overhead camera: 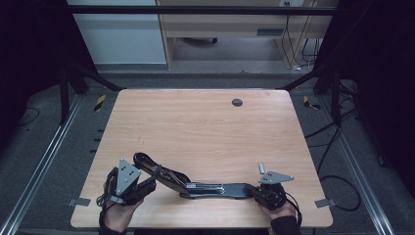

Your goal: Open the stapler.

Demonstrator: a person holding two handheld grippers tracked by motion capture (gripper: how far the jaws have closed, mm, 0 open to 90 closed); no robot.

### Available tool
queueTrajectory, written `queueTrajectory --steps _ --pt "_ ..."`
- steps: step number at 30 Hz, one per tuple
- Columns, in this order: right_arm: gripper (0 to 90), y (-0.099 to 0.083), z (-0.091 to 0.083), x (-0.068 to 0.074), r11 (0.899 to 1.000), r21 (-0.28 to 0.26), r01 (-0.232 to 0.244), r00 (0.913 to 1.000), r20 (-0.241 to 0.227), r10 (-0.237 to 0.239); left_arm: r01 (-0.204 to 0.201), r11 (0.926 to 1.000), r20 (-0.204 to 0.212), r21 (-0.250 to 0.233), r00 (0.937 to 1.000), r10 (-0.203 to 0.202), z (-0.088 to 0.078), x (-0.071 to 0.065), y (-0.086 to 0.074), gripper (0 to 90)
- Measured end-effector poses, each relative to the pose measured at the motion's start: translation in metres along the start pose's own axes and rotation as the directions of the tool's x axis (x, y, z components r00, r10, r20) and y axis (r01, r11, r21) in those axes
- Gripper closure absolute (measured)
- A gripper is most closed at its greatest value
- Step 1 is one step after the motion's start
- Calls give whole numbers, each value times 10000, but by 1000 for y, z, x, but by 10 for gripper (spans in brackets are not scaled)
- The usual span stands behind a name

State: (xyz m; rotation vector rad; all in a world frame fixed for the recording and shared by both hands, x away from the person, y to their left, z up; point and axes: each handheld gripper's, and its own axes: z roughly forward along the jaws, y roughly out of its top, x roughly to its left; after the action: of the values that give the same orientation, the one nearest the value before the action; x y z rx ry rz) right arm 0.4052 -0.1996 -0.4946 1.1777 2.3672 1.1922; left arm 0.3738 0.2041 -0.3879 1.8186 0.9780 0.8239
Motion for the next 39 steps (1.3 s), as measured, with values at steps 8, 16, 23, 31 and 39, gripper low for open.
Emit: queueTrajectory --steps 8,16,23,31,39 --pt "900 0 0 0 10000 0 15 10000 -21 -15 91 9998 29 151 10000 -92 -1 7 -7 438" --pt "886 1 0 -1 10000 22 -58 10000 -45 58 -149 9997 -95 181 9998 151 -2 5 -7 414" --pt "811 2 -1 -2 9996 25 -271 9996 2 271 -323 9988 -185 375 9993 330 -4 6 -6 333" --pt "717 2 -6 -6 9992 -174 -373 9987 352 379 -228 9985 -43 507 9997 231 -10 10 -11 281" --pt "661 3 -8 -7 9988 -200 -455 9976 505 465 -185 9987 27 466 9998 184 -18 13 -15 265"
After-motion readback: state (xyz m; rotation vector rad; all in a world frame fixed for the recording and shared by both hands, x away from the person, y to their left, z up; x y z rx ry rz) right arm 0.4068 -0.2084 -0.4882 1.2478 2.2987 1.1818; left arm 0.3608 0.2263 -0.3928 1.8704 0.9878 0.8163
